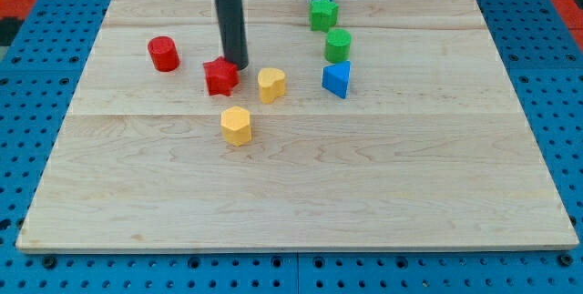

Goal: Place the red star below the red circle

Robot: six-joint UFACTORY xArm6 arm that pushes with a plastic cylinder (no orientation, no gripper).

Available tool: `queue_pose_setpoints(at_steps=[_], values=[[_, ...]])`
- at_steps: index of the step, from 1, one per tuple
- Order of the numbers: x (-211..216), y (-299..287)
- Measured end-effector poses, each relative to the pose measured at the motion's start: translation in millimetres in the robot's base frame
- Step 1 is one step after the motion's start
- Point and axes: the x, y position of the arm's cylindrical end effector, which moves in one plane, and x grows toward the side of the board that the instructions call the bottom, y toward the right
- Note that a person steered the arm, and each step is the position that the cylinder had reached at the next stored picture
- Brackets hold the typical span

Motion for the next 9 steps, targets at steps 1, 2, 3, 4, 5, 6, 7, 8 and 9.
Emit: queue_pose_setpoints(at_steps=[1,2,3,4,5,6,7,8,9], values=[[16,1],[35,20],[59,-22],[52,-38],[26,-18],[19,-25],[19,-36],[24,-38],[32,-48]])
